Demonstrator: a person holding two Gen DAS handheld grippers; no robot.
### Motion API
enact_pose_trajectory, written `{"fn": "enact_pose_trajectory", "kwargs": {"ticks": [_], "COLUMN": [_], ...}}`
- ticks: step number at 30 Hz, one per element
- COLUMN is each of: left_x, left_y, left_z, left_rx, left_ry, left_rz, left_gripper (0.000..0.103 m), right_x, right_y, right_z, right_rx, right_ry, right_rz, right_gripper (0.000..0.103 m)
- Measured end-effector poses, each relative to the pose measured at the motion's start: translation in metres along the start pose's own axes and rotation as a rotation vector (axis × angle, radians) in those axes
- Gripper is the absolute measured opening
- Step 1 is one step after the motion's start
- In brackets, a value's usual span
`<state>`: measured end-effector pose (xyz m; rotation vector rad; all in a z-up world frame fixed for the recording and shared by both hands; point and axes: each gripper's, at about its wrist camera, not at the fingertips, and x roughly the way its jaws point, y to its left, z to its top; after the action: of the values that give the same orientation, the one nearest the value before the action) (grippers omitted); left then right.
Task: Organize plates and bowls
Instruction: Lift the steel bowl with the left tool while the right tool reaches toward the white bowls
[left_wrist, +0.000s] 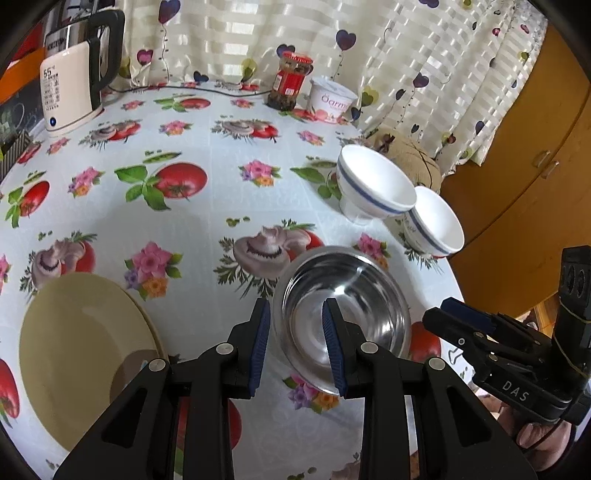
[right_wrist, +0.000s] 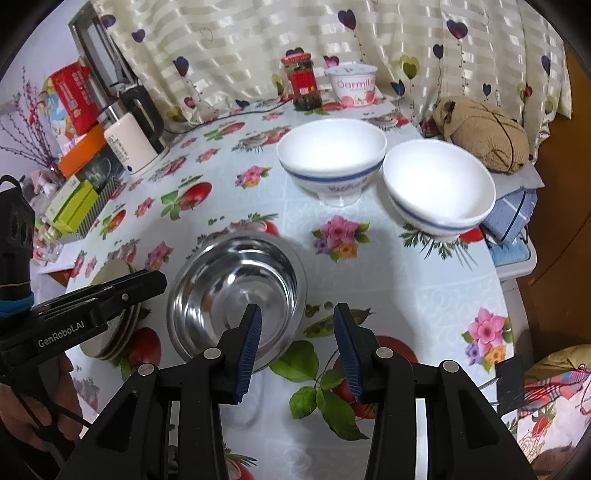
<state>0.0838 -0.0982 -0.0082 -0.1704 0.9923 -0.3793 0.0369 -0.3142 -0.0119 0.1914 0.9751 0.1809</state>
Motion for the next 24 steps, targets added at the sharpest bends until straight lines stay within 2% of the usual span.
{"fn": "enact_pose_trajectory", "kwargs": {"ticks": [12,18,24], "left_x": [-0.005,0.000,0.009], "left_y": [-0.006,-0.020,-0.029], "left_z": [0.021,0.033,0.045], "left_rx": [-0.006,0.030,0.032], "left_ry": [-0.035,-0.028,-0.029], "left_rz": [-0.019,-0.042,-0.058], "left_gripper": [0.031,0.031,0.031], "right_x": [-0.015,-0.020,-0.014], "right_y": [0.005,-0.004,-0.016], "right_z": [0.017,0.026,0.033], "right_rx": [-0.037,-0.012,0.011], "right_ry": [-0.033,-0.063,-0.057], "right_rz": [-0.006,-0.014,-0.018], "right_gripper": [0.040,0.039,0.034]}}
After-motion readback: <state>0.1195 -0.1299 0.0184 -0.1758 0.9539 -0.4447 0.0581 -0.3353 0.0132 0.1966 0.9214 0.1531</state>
